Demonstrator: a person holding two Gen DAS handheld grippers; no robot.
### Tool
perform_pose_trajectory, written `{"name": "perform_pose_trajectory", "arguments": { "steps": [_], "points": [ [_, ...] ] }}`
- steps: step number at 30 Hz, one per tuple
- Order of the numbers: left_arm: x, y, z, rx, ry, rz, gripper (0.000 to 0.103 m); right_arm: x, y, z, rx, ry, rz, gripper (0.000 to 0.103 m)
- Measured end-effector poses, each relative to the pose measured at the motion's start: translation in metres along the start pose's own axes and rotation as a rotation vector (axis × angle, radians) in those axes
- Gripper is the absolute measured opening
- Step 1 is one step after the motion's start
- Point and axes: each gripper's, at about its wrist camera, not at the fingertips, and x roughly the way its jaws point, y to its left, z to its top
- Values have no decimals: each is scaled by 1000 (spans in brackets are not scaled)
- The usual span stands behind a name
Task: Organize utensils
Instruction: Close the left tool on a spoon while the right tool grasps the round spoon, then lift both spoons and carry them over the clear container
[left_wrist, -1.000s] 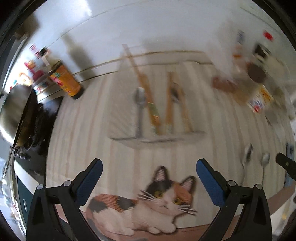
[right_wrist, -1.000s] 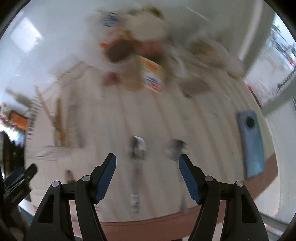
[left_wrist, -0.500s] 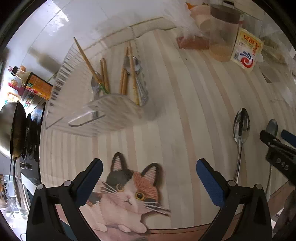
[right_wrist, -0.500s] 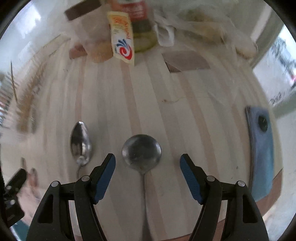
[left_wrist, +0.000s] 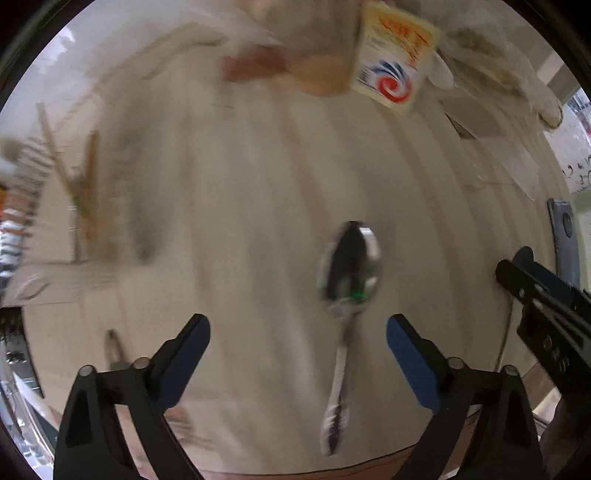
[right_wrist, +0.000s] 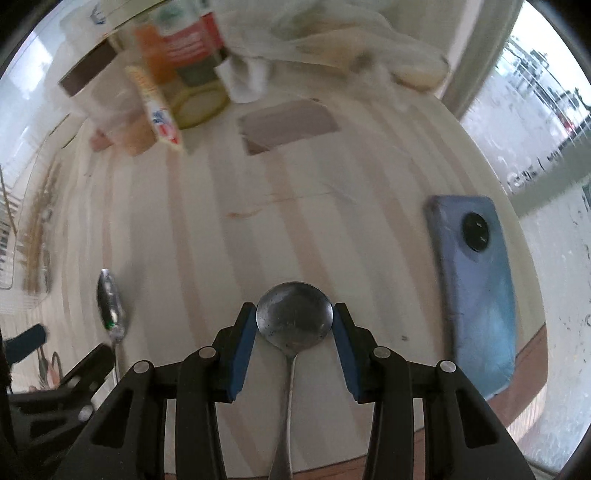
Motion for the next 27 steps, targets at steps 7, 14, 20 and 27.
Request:
{"name": "perform_pose_trajectory", "arguments": {
  "steps": [7,14,20,27],
  "points": [
    [7,-15,7,2,-4,-18,70,-3,-30,-4,32,15,20,44],
    [-1,-29,13,22,-21,-59,31,5,-29,9,40,26,39,44],
    [-7,-21,12,15,-35,-88,31,2,-40,16,75,52,94,44],
    [-19,1,-1,-10,-74,-94,31,-8,-41,11,80,50,165,44]
  ]
}}
